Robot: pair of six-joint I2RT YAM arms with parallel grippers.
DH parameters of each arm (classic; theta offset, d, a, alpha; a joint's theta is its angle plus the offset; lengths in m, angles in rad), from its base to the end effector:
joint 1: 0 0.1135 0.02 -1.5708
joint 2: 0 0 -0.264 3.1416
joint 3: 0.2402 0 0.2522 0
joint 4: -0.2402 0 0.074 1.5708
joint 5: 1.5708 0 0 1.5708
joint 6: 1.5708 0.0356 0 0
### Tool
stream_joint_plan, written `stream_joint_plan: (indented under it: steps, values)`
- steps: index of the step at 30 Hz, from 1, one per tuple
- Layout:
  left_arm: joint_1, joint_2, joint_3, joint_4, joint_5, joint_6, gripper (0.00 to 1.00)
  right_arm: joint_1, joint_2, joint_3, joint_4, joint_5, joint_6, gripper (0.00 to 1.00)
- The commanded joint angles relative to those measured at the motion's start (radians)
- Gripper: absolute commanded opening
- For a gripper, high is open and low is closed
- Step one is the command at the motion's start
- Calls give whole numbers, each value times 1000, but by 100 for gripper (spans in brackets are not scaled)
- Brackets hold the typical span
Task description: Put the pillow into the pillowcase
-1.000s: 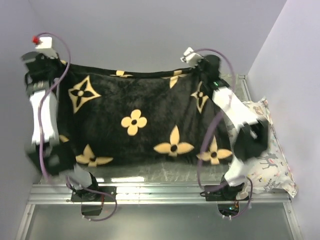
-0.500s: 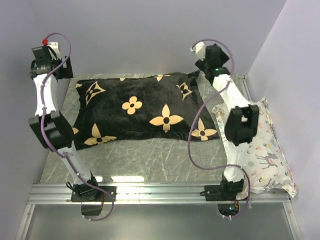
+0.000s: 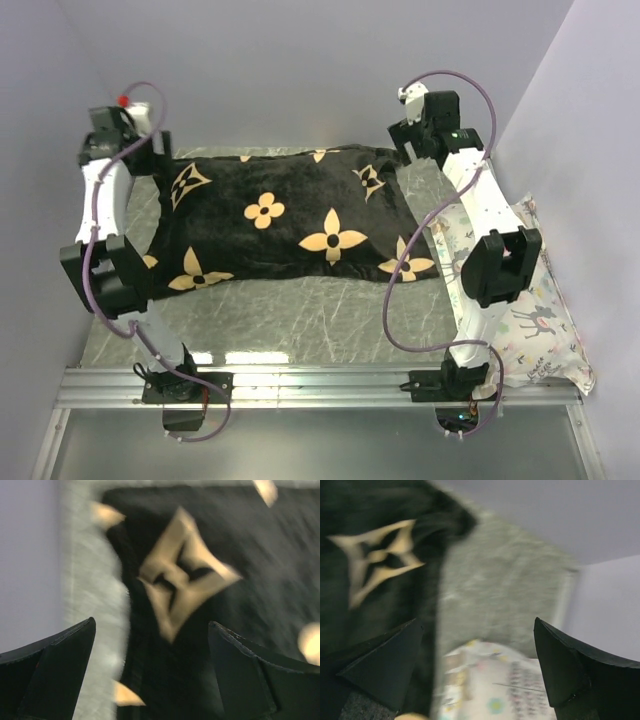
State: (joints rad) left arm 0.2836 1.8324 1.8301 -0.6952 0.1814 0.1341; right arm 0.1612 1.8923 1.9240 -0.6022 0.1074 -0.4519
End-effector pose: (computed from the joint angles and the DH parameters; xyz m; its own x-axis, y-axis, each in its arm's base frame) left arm 0.4021 0.1105 0.3579 -0.6302 -0.0467 -0.7751 -0.0587 0.9982 -0.0124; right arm 0.4334 0.0666 0.3726 -0.4487 -0.5128 -0.7319 -0.2962 0.8580 -0.4196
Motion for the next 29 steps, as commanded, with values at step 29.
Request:
stream_joint_plan:
  steps: [29]
  values:
    - [-454, -470, -632, 186, -80, -154, 99, 101, -604, -755, 13, -400, 360, 100]
